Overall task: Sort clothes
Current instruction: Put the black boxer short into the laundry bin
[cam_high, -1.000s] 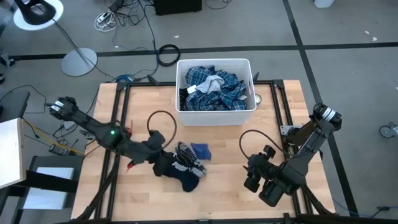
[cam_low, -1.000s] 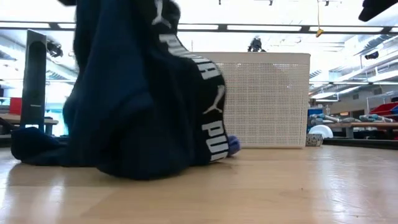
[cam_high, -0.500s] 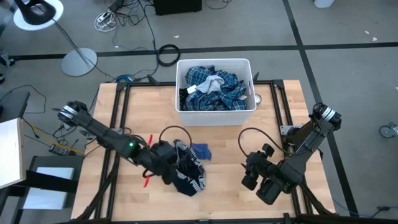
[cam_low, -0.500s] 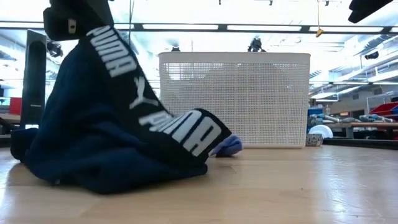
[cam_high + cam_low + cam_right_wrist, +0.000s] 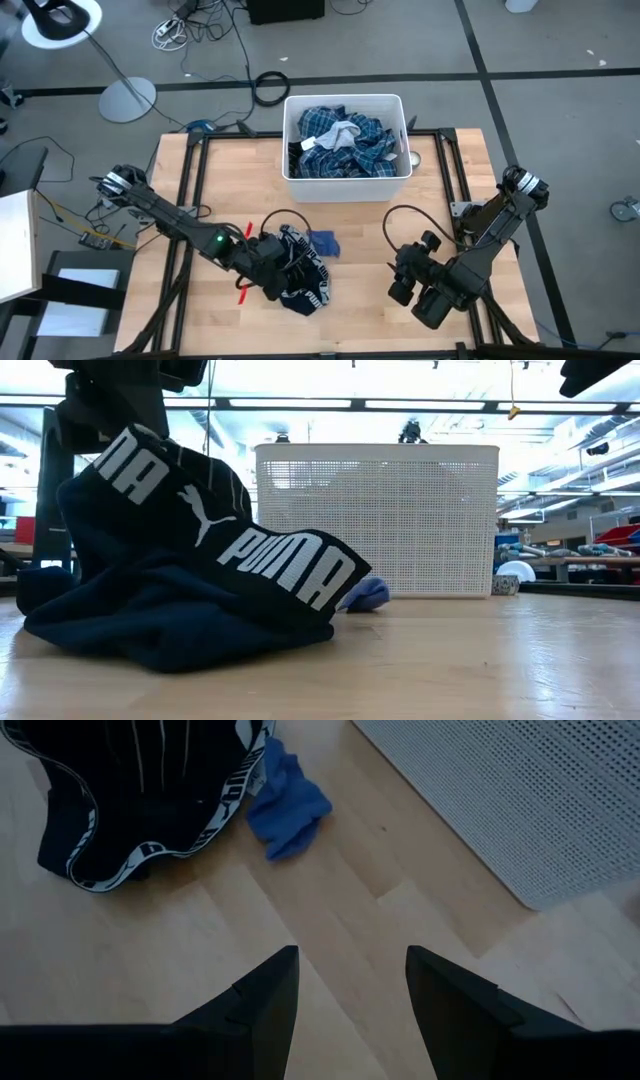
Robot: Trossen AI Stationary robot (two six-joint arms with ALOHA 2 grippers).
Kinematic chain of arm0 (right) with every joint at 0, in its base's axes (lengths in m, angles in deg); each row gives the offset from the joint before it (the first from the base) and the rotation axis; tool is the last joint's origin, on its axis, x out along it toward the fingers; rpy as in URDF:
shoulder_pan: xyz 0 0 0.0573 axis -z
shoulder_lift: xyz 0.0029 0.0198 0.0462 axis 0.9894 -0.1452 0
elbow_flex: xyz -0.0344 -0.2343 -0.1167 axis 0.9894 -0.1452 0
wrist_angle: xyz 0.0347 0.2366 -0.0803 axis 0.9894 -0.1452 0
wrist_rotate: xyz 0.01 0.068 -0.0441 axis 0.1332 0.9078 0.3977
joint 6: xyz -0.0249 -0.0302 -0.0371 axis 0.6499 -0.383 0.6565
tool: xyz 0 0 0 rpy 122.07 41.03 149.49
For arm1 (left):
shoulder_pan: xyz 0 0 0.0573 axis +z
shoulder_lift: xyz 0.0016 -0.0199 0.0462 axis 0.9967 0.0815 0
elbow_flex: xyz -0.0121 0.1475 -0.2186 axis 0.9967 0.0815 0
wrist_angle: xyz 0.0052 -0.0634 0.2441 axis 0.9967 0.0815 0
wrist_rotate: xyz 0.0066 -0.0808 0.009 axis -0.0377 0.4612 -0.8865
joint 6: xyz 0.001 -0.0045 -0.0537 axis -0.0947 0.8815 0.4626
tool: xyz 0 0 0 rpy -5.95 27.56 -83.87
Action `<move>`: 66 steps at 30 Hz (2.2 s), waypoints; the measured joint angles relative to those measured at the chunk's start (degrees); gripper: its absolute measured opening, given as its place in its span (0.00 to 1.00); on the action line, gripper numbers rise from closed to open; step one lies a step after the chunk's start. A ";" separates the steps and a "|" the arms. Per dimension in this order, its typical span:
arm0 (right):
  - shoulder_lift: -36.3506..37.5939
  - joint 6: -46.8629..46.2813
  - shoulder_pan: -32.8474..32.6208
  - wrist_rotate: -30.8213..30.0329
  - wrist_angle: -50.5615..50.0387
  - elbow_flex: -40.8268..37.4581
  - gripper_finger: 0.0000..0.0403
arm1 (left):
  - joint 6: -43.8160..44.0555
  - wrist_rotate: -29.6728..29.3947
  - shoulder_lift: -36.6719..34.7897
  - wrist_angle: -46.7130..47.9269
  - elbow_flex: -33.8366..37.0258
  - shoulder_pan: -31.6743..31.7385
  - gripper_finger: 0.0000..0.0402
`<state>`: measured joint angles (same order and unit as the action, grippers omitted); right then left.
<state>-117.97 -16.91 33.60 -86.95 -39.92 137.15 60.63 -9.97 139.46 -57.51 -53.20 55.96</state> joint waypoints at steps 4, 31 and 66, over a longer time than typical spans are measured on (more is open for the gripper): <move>0.00 0.00 0.05 0.00 0.00 0.00 0.46 | -1.05 -1.15 0.00 0.65 0.00 0.02 0.21; 0.00 1.53 1.79 -0.89 1.36 0.00 0.46 | -20.76 -21.58 -12.00 12.35 -24.06 0.11 0.00; 0.00 1.51 7.14 -7.23 5.54 0.00 0.46 | -56.70 -13.15 -9.09 14.75 -63.99 30.73 0.00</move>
<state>-117.97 -15.40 40.74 -94.18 -34.38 137.15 3.92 -23.12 130.37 -42.77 -117.19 86.69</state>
